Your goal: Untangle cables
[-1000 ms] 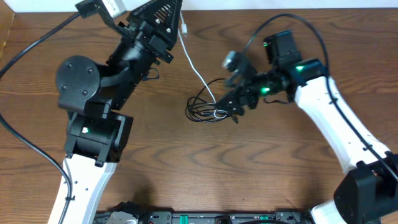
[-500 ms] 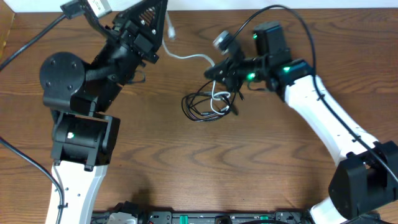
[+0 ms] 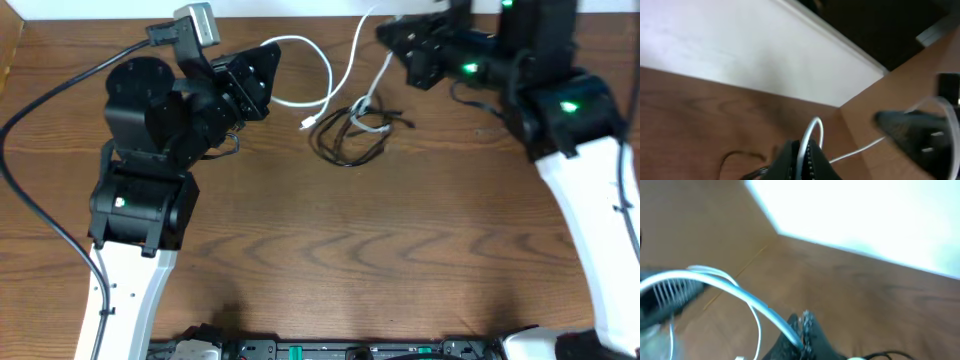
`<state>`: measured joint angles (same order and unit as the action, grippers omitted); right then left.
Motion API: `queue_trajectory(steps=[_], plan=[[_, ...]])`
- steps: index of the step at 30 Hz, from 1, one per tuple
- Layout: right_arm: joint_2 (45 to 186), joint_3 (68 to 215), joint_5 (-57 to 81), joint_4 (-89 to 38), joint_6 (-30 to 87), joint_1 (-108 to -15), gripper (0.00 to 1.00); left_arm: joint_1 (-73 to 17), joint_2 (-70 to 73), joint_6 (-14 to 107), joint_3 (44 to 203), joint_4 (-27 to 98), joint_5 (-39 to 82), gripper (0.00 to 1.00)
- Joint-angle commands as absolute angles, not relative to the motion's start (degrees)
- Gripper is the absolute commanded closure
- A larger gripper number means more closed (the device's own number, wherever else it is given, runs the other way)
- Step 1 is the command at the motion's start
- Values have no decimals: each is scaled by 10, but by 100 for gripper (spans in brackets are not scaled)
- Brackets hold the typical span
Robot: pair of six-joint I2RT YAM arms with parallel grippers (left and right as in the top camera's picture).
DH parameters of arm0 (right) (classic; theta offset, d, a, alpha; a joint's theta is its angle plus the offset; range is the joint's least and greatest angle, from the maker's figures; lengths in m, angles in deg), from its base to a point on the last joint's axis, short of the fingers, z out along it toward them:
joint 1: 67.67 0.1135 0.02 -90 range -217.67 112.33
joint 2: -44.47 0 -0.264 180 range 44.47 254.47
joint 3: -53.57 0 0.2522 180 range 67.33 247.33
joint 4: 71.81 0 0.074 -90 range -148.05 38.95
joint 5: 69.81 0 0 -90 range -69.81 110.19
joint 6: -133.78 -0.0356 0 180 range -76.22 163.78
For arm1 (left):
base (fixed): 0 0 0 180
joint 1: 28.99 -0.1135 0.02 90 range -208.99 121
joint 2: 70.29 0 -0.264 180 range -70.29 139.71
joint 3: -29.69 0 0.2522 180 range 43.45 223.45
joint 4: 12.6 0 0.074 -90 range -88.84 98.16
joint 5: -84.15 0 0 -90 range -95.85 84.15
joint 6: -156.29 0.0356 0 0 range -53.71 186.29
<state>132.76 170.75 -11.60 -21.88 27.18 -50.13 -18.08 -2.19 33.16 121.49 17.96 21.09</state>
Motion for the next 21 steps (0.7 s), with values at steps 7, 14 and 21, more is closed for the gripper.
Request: queue_trajectory(steps=[7,14,21], plan=[[1337,1755,86,-100,226,-496,99,-183,6,358,1225,221,221,93],[1356,1755,73,-55,235,-496,99,-167,49,418,1224,328,222,79],[1360,1755,87,-30,221,-496,99,-164,133,442,1224,410,222,10]])
